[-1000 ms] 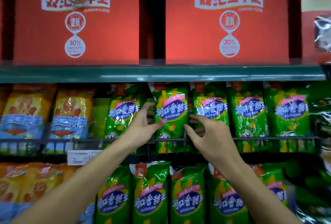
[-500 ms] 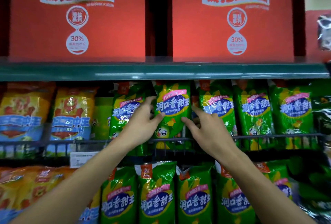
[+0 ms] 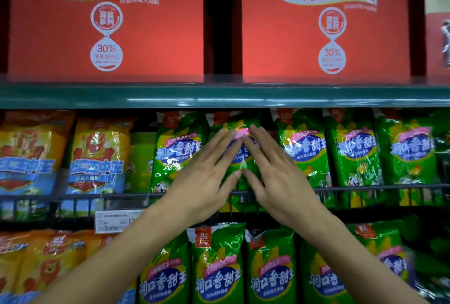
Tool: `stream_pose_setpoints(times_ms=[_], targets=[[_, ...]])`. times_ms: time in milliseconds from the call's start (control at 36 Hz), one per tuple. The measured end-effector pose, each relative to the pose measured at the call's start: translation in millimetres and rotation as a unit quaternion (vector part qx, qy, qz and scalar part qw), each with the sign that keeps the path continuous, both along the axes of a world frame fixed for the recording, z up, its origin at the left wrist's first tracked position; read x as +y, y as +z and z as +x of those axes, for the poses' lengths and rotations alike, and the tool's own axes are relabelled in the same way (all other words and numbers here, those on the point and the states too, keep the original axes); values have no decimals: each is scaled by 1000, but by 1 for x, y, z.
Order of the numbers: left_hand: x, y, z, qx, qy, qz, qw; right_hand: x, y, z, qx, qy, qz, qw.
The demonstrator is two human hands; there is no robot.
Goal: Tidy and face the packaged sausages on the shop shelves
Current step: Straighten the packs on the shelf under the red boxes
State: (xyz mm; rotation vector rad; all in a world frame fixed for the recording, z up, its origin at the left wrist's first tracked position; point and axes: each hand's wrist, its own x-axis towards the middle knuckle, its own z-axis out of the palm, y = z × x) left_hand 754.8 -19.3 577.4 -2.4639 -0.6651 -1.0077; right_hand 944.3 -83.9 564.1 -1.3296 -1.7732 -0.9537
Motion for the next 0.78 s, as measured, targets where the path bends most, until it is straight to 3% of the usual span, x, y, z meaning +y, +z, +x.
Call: stream_pose_setpoints(times_ms=[222,417,611,778], targets=[[7,7,22,-4,44,-44,998,13,-6,0,6,-81,-10,997],[6,0,12,1,142,6,990,4,-10,1,-8,-55,-26,998],[8,-2,14,-13,34,48,998,5,-8,4,5,-22,-34,999],[13,-3,10,15,55,31,998,-24,-6,31,87,5,-3,996]])
